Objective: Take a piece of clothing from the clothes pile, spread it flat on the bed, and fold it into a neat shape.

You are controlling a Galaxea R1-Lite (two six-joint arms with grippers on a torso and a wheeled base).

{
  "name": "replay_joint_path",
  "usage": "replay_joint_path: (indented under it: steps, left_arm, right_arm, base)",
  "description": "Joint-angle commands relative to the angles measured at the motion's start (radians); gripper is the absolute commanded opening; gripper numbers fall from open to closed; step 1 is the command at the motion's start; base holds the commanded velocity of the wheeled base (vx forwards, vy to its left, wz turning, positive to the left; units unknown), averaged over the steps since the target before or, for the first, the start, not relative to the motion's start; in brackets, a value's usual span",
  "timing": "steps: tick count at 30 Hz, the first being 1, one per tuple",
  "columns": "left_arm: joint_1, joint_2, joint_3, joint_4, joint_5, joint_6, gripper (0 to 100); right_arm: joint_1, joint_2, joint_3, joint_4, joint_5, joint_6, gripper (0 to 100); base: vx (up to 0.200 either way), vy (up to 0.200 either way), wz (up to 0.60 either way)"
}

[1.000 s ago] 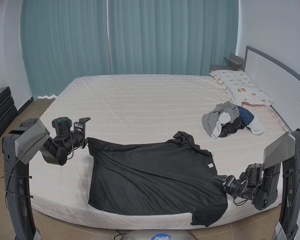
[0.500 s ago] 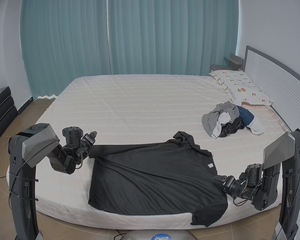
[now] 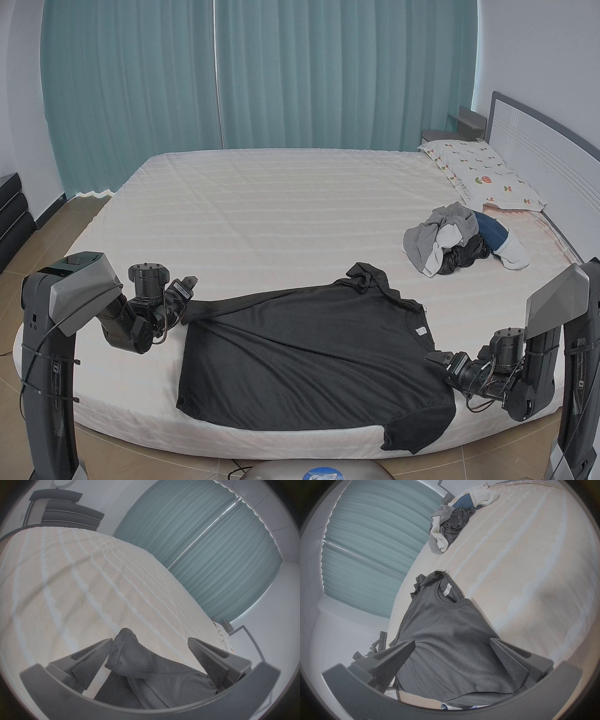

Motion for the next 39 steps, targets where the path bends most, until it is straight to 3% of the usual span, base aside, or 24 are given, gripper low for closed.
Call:
replay_joint_path:
  steps: [1, 4, 6, 10, 23, 29, 34, 39]
  left_arm:
    - [0.002, 0.001, 0.01, 0.002, -0.02, -0.025, 100]
    - [0.004, -0.01, 0.03, 0.011, -0.053, -0.078, 100]
    - [0.004, -0.077, 0.075, 0.068, -0.139, -0.164, 100]
    - [0.002, -0.163, 0.164, 0.077, -0.196, -0.227, 100]
    - [-0.019, -0.301, 0.427, 0.076, -0.201, -0.241, 100]
    - [-0.031, -0.338, 0.523, 0.073, -0.207, -0.308, 100]
    - [-0.033, -0.335, 0.625, -0.045, -0.244, -0.313, 100]
    - [-0.039, -0.326, 0.716, -0.222, -0.244, -0.305, 100]
  right_arm:
    - [0.0, 0.001, 0.0, -0.01, 0.001, 0.0, 100]
    - [0.0, 0.001, -0.002, -0.01, -0.001, 0.0, 100]
    - [0.0, 0.001, -0.002, -0.01, -0.001, 0.0, 100]
    - [0.0, 0.001, 0.0, -0.01, -0.001, 0.0, 100]
    - [0.0, 0.003, -0.002, -0.01, -0.001, -0.008, 100]
    - [0.0, 0.004, 0.0, -0.01, -0.001, -0.011, 100]
    - [0.0, 0.007, -0.002, -0.01, -0.001, -0.012, 100]
    - [0.0, 0.012, -0.003, -0.01, -0.001, -0.04, 100]
  base:
    - [0.0, 0.0, 0.0]
    - [0.0, 0.0, 0.0]
    - [0.0, 0.0, 0.0]
    - [0.0, 0.0, 0.0]
    - [0.0, 0.0, 0.0]
    - [-0.133, 0.0, 0.0]
    - [-0.2, 0.0, 0.0]
    - [0.0, 0.0, 0.0]
